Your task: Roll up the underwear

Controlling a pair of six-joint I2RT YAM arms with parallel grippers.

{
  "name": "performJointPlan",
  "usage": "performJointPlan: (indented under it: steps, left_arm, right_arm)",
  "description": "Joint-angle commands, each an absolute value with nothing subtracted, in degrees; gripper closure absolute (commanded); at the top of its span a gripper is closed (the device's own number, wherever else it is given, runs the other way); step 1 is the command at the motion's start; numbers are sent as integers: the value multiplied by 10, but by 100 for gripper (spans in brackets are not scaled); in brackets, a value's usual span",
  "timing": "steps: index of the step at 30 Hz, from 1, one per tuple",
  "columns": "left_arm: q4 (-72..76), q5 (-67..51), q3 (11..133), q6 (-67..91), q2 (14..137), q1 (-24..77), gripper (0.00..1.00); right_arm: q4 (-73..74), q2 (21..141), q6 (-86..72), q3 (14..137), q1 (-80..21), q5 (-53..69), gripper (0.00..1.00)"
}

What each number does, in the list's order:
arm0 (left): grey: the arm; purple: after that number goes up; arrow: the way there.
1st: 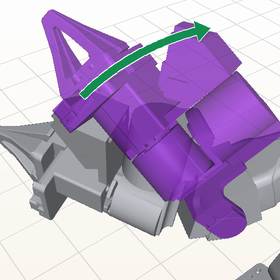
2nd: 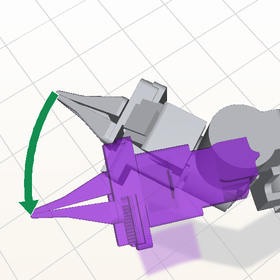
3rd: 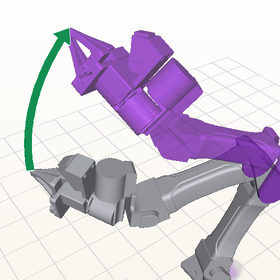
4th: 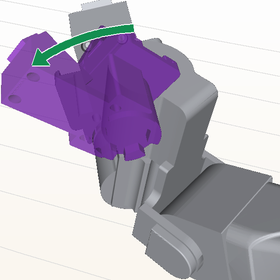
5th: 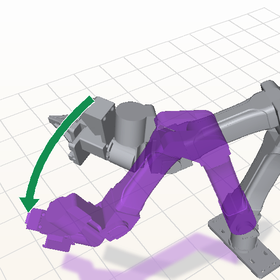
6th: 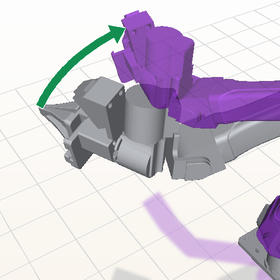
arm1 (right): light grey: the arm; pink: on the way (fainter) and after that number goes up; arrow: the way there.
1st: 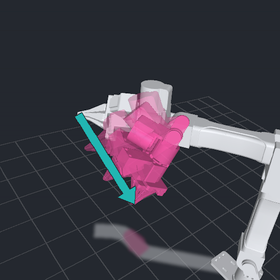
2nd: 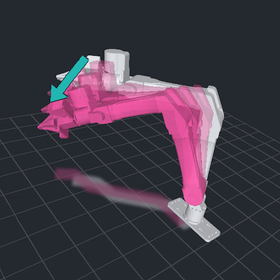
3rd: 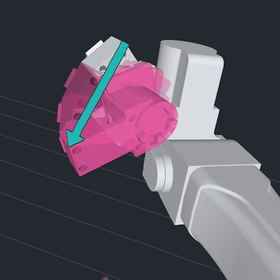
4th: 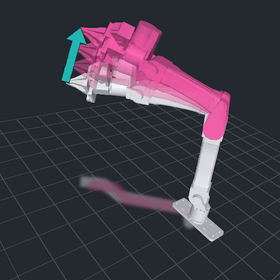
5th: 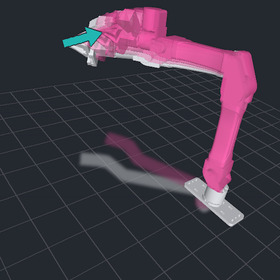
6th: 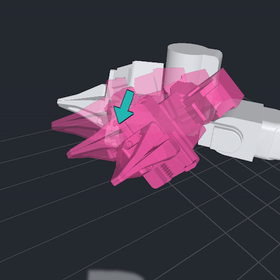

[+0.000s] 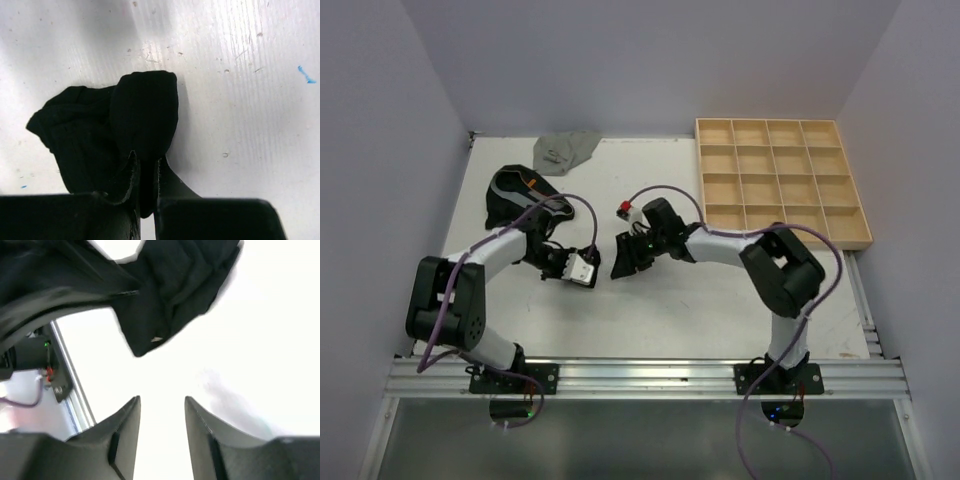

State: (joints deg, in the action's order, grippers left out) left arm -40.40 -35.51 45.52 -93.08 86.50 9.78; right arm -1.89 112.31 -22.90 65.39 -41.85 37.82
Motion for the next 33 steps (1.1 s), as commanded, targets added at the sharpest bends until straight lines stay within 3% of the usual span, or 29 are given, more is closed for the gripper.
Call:
performJointPlan:
  steps: [1, 6, 14, 22, 28, 33]
  left_arm:
    - [-558, -345, 517, -888, 951, 97, 100]
    - [-722, -403, 677, -881, 1111, 93, 100]
    - [-756, -429, 782, -839, 1254, 96, 97]
    - [-755, -436, 776, -841, 1274, 103, 92]
    - [-755, -446, 777, -840, 1278, 103, 85]
    - [-755, -452, 785, -837, 1285, 102, 85]
  right_arm:
    - [-16, 963, -140, 620, -414, 239, 55]
    - [-11, 846, -58, 566, -422, 188, 49]
    - [9, 874, 93, 575, -545, 80, 45]
    - [-113, 983, 179, 589, -595, 31, 43]
    - [-114, 1019, 198, 612, -603, 54, 41]
    - [-105, 1067, 191, 628, -603, 93, 42]
